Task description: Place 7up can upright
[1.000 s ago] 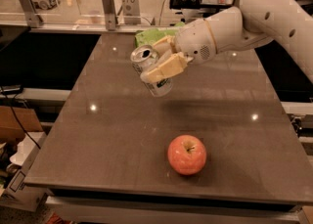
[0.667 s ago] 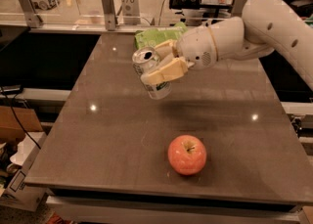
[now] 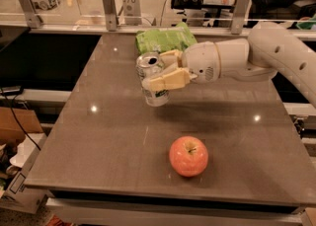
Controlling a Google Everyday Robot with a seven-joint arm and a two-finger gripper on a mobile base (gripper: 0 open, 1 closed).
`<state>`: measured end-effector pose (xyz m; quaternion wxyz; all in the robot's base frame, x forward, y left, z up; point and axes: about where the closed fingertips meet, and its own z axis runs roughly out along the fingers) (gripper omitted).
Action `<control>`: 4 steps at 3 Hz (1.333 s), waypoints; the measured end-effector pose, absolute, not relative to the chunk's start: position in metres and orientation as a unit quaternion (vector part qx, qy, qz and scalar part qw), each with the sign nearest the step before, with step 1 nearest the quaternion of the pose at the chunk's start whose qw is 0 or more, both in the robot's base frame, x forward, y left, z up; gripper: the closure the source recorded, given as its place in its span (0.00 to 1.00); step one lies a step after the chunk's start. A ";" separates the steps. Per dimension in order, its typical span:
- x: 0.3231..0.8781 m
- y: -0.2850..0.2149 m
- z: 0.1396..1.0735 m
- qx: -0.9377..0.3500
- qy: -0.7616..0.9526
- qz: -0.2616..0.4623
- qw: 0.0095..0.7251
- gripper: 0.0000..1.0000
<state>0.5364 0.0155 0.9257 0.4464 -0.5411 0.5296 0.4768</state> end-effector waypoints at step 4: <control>0.535 0.004 0.903 -0.483 0.514 0.519 0.482 0.37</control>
Offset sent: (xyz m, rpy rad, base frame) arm -0.0020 -0.0125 -0.0155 0.1883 0.0639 -0.0431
